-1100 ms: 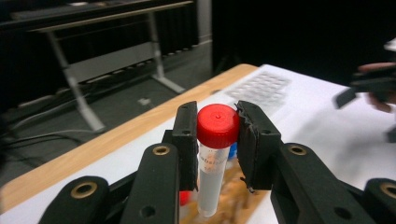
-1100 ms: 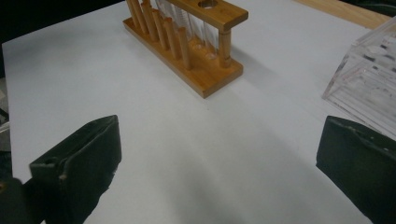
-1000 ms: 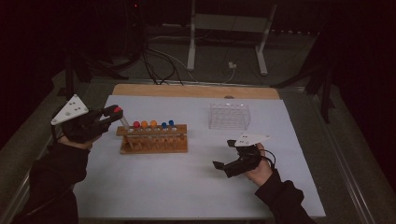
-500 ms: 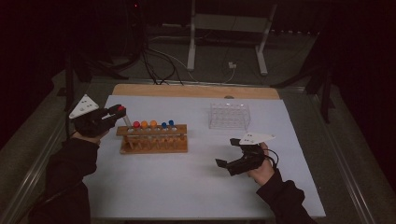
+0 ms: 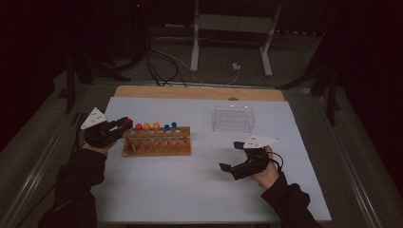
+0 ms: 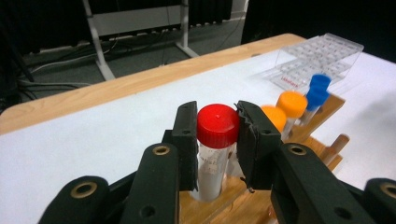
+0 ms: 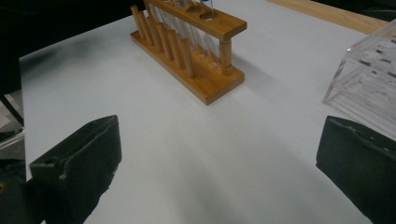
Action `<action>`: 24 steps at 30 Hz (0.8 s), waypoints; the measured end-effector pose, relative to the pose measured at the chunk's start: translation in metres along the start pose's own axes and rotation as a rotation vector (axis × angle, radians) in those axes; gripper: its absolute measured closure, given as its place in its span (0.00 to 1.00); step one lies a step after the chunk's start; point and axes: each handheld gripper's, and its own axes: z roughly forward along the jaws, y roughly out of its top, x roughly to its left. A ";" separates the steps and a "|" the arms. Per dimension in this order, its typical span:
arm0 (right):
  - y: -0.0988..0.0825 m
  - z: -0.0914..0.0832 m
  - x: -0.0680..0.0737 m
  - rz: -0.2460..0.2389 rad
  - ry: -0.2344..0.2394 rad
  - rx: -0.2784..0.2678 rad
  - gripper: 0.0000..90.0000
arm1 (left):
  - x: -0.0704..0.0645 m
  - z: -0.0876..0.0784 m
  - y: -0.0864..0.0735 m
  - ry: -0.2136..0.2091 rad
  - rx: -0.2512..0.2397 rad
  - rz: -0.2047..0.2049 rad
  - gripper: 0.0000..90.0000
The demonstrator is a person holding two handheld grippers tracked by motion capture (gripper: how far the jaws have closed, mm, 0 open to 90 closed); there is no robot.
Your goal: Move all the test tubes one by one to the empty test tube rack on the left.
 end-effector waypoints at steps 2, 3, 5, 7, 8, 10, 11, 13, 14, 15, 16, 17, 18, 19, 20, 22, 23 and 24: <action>0.000 0.000 0.000 0.000 0.000 0.000 0.00 | -0.001 0.001 -0.004 0.003 0.004 0.000 0.79; 0.000 0.000 0.000 0.000 -0.002 -0.003 0.00 | -0.001 0.002 -0.005 0.003 0.005 -0.002 0.80; 0.000 -0.001 0.001 -0.004 -0.004 -0.005 0.00 | 0.001 0.002 -0.009 0.002 0.007 -0.012 0.79; 0.000 -0.001 0.001 -0.005 -0.006 -0.008 0.00 | 0.001 0.002 -0.011 0.002 0.003 -0.020 0.79; 0.000 -0.001 0.001 -0.005 -0.006 -0.009 0.00 | 0.002 0.002 -0.012 0.002 0.002 -0.023 0.79; 0.000 -0.002 0.001 -0.005 -0.006 -0.009 0.00 | 0.001 0.001 -0.012 -0.004 0.003 -0.016 0.79; 0.000 -0.002 0.001 -0.005 -0.004 -0.009 0.00 | 0.001 0.001 -0.011 -0.012 0.010 -0.016 0.79; 0.000 -0.002 0.001 -0.004 -0.005 -0.011 0.00 | 0.001 -0.002 -0.010 -0.036 0.009 -0.022 0.74; 0.000 -0.002 0.001 -0.003 -0.004 -0.012 0.00 | -0.001 -0.005 -0.009 -0.043 0.007 -0.016 0.71; 0.000 -0.002 0.001 -0.004 -0.004 -0.012 0.00 | -0.002 -0.008 -0.007 -0.052 0.009 -0.020 0.67; 0.000 -0.002 0.001 -0.004 -0.005 -0.012 0.00 | -0.003 -0.011 -0.006 -0.060 0.007 -0.017 0.63; 0.000 -0.002 0.001 -0.005 -0.004 -0.014 0.00 | -0.006 -0.014 -0.005 -0.058 0.006 -0.011 0.60; 0.000 -0.003 0.001 -0.004 -0.005 -0.014 0.00 | -0.008 -0.018 -0.005 -0.067 0.004 -0.009 0.58; 0.000 -0.003 0.001 -0.005 -0.004 -0.013 0.00 | -0.010 -0.021 -0.004 -0.072 0.006 -0.009 0.54; 0.000 -0.003 0.001 -0.007 -0.003 -0.013 0.00 | -0.013 -0.024 -0.005 -0.076 0.007 -0.007 0.50; 0.000 -0.002 0.002 -0.007 -0.003 -0.013 0.00 | -0.020 -0.030 -0.006 -0.098 0.009 -0.008 0.46; 0.000 -0.002 0.002 -0.008 -0.001 -0.013 0.00 | -0.024 -0.032 -0.007 -0.104 0.015 -0.008 0.43; 0.000 -0.002 0.002 -0.009 0.001 -0.013 0.00 | -0.028 -0.033 -0.008 -0.111 0.018 -0.002 0.40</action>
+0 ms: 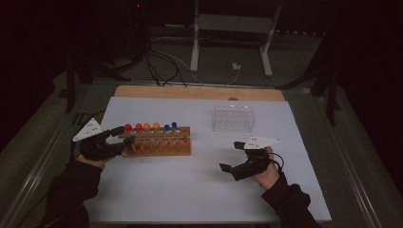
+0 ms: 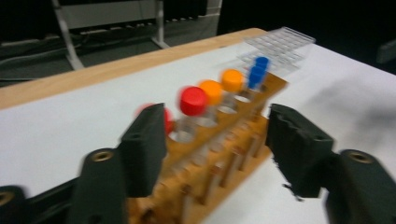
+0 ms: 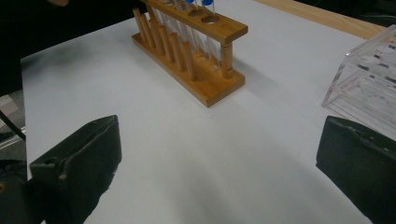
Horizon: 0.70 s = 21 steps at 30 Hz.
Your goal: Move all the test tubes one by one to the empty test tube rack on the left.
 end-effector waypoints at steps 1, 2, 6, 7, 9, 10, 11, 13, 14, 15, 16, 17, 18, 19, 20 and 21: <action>0.000 0.000 0.000 -0.001 0.000 0.001 0.00 | -0.004 -0.001 -0.001 -0.015 0.001 0.003 0.38; 0.000 0.000 0.000 0.000 0.002 0.001 0.00 | -0.008 -0.002 -0.003 -0.028 0.003 0.009 0.38; -0.002 0.000 0.001 0.000 0.003 0.001 0.00 | -0.024 -0.001 -0.009 -0.074 0.012 0.010 0.31; -0.002 0.000 0.001 0.000 0.003 0.002 0.00 | -0.028 0.000 -0.010 -0.086 0.022 0.013 0.30; -0.003 -0.001 0.001 0.004 0.003 -0.001 0.00 | -0.036 0.003 -0.015 -0.108 0.026 0.017 0.24; -0.003 -0.001 0.001 0.005 0.002 -0.001 0.00 | -0.039 0.005 -0.017 -0.119 0.034 0.018 0.22; -0.004 -0.001 0.000 0.005 0.003 -0.002 0.00 | -0.042 0.006 -0.020 -0.132 0.037 0.016 0.19; -0.004 -0.002 0.000 0.007 0.005 -0.005 0.00 | -0.048 0.011 -0.025 -0.168 0.057 0.022 0.14; -0.004 -0.002 0.000 0.007 0.005 -0.005 0.00 | -0.051 0.013 -0.028 -0.179 0.063 0.029 0.10; -0.004 -0.002 0.000 0.006 0.005 -0.004 0.00 | -0.053 0.015 -0.031 -0.189 0.071 0.030 0.09; -0.005 -0.001 0.000 0.005 0.006 -0.004 0.00 | -0.055 0.018 -0.033 -0.188 0.086 0.032 0.08; -0.005 -0.001 0.000 0.006 0.007 -0.001 0.00 | -0.057 0.020 -0.036 -0.198 0.099 0.040 0.05; -0.005 0.000 0.001 0.005 0.005 0.000 0.00 | -0.059 0.023 -0.038 -0.206 0.107 0.038 0.02; -0.006 0.000 0.001 0.005 0.007 0.001 0.00 | -0.060 0.025 -0.041 -0.206 0.115 0.043 0.02; -0.006 0.000 0.001 0.005 0.008 0.002 0.00 | -0.061 0.026 -0.043 -0.215 0.119 0.047 0.02; -0.006 0.001 0.001 -0.001 0.007 0.008 0.00 | -0.061 0.028 -0.045 -0.216 0.124 0.045 0.02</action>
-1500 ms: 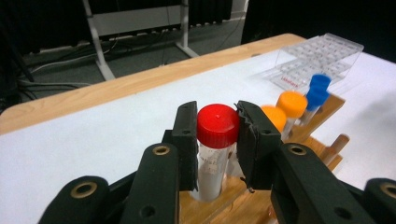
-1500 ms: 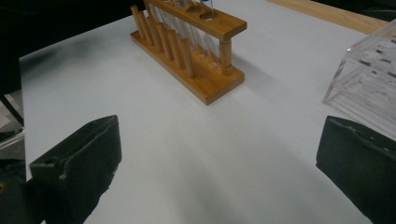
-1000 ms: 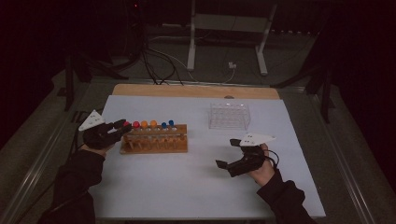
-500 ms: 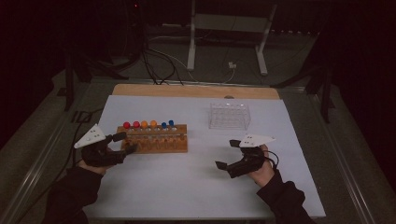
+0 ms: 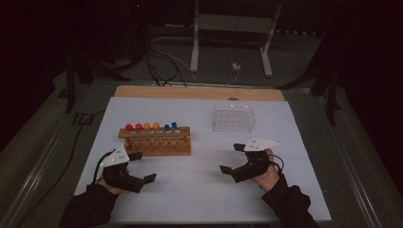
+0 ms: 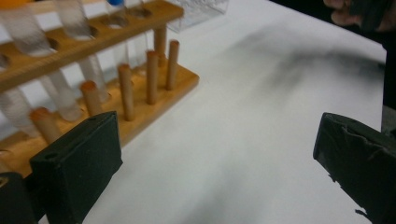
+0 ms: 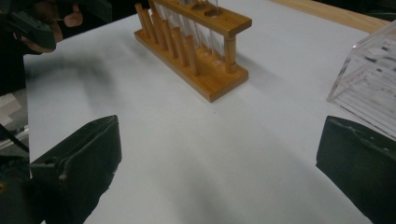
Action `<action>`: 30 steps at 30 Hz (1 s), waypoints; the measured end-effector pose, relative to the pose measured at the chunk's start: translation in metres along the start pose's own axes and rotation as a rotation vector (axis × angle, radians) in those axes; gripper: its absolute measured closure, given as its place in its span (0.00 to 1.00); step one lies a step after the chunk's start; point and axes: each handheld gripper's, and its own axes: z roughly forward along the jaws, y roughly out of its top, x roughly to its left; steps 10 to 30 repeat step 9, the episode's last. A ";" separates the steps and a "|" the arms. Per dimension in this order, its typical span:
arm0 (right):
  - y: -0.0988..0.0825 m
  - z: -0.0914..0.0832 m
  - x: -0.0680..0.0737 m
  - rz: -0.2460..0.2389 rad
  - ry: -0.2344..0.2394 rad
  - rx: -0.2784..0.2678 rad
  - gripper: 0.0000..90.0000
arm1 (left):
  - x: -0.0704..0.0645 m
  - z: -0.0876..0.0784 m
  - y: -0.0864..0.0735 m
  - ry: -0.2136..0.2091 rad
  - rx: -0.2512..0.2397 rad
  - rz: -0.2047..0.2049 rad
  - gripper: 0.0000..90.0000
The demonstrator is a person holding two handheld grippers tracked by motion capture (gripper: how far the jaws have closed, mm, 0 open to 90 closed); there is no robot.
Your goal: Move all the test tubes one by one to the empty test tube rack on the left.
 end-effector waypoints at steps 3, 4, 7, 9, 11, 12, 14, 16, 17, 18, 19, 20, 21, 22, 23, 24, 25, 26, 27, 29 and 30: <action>0.000 0.000 0.000 -0.007 -0.004 0.000 0.00 | 0.001 0.005 -0.007 0.011 0.018 0.005 0.01; 0.000 0.000 0.000 -0.006 -0.003 0.000 0.00 | 0.002 0.007 -0.009 0.021 0.021 0.006 0.01; -0.001 0.001 0.001 -0.010 -0.002 0.004 0.00 | 0.003 0.011 -0.015 0.027 0.029 0.009 0.01; -0.002 0.002 0.001 -0.013 -0.001 0.010 0.00 | 0.004 0.012 -0.015 0.022 0.023 0.007 0.02; -0.002 0.002 0.001 -0.013 -0.001 0.010 0.00 | 0.004 0.012 -0.015 0.022 0.023 0.007 0.02; -0.002 0.002 0.001 -0.013 -0.001 0.010 0.00 | 0.004 0.012 -0.015 0.022 0.023 0.007 0.02; -0.002 0.002 0.001 -0.013 -0.001 0.010 0.00 | 0.004 0.012 -0.015 0.022 0.023 0.007 0.02; -0.002 0.002 0.001 -0.013 -0.001 0.010 0.00 | 0.004 0.012 -0.015 0.022 0.023 0.007 0.02; -0.002 0.002 0.001 -0.013 -0.001 0.010 0.00 | 0.004 0.012 -0.015 0.022 0.023 0.007 0.02; -0.002 0.002 0.001 -0.013 -0.001 0.010 0.00 | 0.004 0.012 -0.015 0.022 0.023 0.007 0.02; -0.002 0.002 0.001 -0.013 -0.001 0.010 0.00 | 0.004 0.012 -0.015 0.022 0.023 0.007 0.02; -0.002 0.002 0.001 -0.013 -0.001 0.010 0.00 | 0.004 0.012 -0.015 0.022 0.023 0.007 0.02; -0.002 0.002 0.001 -0.013 -0.001 0.010 0.00 | 0.004 0.012 -0.015 0.022 0.023 0.007 0.02; -0.002 0.002 0.001 -0.013 -0.001 0.010 0.00 | 0.004 0.012 -0.015 0.022 0.023 0.007 0.02; -0.002 0.002 0.001 -0.013 -0.001 0.010 0.00 | 0.004 0.012 -0.015 0.022 0.023 0.007 0.02; -0.002 0.002 0.001 -0.013 -0.001 0.010 0.00 | 0.004 0.012 -0.015 0.022 0.023 0.007 0.02; -0.002 0.002 0.001 -0.013 -0.001 0.010 0.00 | 0.004 0.012 -0.015 0.022 0.023 0.007 0.02; -0.002 0.002 0.001 -0.013 -0.001 0.010 0.00 | 0.004 0.012 -0.015 0.022 0.023 0.007 0.02; -0.002 0.002 0.001 -0.013 -0.001 0.010 0.00 | 0.004 0.012 -0.015 0.022 0.023 0.007 0.02; -0.002 0.002 0.001 -0.013 -0.001 0.010 0.00 | 0.004 0.012 -0.015 0.022 0.023 0.007 0.02; -0.002 0.002 0.001 -0.013 -0.001 0.010 0.00 | 0.004 0.012 -0.015 0.022 0.023 0.007 0.02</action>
